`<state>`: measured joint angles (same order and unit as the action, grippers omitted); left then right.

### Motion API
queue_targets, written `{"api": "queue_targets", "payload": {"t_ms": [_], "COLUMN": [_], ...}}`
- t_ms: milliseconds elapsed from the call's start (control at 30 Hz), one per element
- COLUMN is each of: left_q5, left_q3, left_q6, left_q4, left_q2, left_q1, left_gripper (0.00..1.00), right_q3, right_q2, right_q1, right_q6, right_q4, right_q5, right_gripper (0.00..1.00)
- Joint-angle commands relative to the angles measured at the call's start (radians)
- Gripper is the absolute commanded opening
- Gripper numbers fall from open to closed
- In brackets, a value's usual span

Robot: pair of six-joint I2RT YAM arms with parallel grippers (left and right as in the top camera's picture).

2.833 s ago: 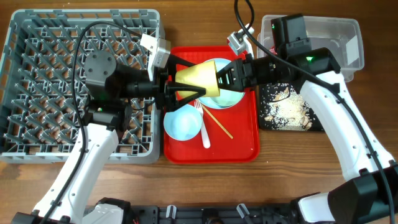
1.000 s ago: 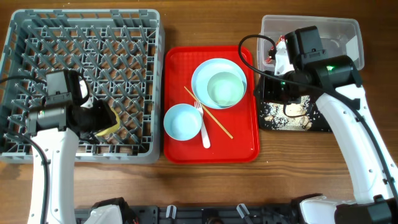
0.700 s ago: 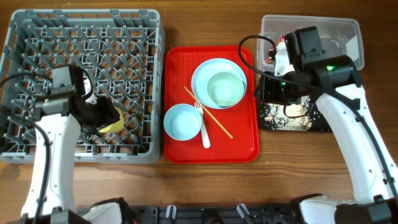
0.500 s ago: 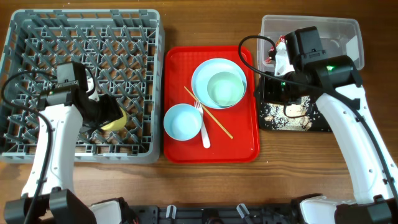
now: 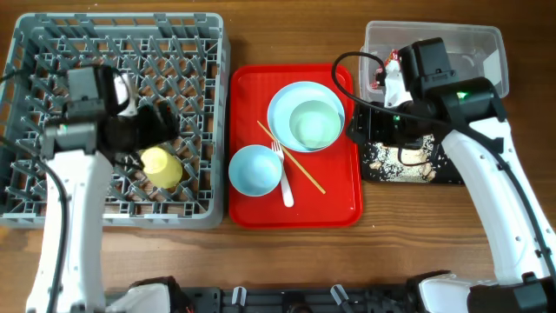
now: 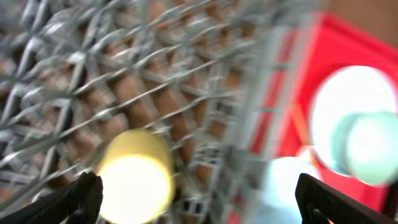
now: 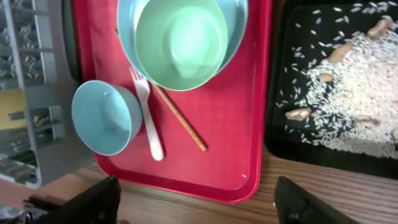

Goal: Sort waste into correct bins and load items into the dishwasher rack
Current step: 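Reach the left gripper to the light-blue bowl on the tray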

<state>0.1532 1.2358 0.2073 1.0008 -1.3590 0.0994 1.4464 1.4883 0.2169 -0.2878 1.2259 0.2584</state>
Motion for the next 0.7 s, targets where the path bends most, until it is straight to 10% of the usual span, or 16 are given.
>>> {"api": "queue_targets", "payload": {"t_ms": [0,167,667], "left_q5": [0.036,0.061,-0.016], "left_q3": [0.020,0.020,0.018], "left_q6": [0.009,0.013,0.010], "left_q4": [-0.024,-0.026,-0.069], "left_q2": [0.065,0.039,-0.472], "left_q1": [-0.188,-0.446,-0.758], "left_gripper": [1.00,1.00,0.90], "right_q3": [0.009,0.008,0.006], "right_q2": [-0.031,-0.077,-0.079], "right_q1": [-0.074,-0.187,-0.216], "right_q6": [-0.075,-0.079,-0.051], "right_q4": [0.001,0.037,0.070], "right_q5": [-0.055,-0.055,-0.060], "right_gripper": [0.82,1.00,1.00]}}
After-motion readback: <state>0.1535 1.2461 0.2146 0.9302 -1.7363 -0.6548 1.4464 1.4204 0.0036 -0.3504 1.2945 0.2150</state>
